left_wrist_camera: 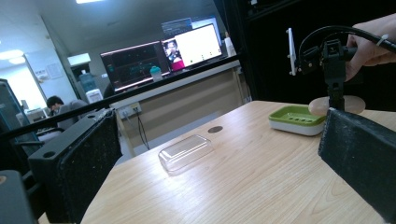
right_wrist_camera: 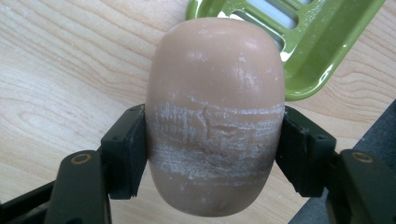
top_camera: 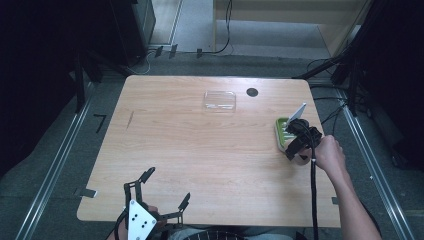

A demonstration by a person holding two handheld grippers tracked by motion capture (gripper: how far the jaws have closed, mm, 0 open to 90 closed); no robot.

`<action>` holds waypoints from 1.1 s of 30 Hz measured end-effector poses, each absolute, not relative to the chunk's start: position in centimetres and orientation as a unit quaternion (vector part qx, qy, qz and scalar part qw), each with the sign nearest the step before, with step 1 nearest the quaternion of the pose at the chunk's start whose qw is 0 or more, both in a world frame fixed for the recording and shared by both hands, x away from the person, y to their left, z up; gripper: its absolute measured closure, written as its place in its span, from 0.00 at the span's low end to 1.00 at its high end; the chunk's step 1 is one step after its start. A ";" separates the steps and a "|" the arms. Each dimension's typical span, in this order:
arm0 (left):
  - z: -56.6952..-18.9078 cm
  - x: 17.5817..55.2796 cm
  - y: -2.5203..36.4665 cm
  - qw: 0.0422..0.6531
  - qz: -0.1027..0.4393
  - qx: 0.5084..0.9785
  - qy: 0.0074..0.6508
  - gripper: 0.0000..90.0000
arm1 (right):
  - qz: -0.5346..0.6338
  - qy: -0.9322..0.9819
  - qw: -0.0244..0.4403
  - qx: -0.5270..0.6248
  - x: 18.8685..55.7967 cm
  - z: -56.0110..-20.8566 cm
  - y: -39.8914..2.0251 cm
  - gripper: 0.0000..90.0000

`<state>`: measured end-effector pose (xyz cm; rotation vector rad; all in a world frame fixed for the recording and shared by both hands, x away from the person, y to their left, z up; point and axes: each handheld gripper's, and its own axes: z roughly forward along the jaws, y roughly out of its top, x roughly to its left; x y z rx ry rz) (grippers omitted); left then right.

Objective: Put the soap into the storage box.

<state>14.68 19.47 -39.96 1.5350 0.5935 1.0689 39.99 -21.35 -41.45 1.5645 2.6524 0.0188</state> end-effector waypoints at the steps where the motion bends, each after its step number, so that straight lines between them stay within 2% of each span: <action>1: -40.0 14.7 19.5 0.556 0.453 0.651 0.251 0.00 | 0.008 0.860 0.032 0.510 40.1 -41.4 -21.4 0.37; 33: -40.0 14.7 19.5 0.555 0.453 0.651 0.251 0.00 | 0.065 0.835 0.060 0.543 42.5 -40.7 -22.2 0.37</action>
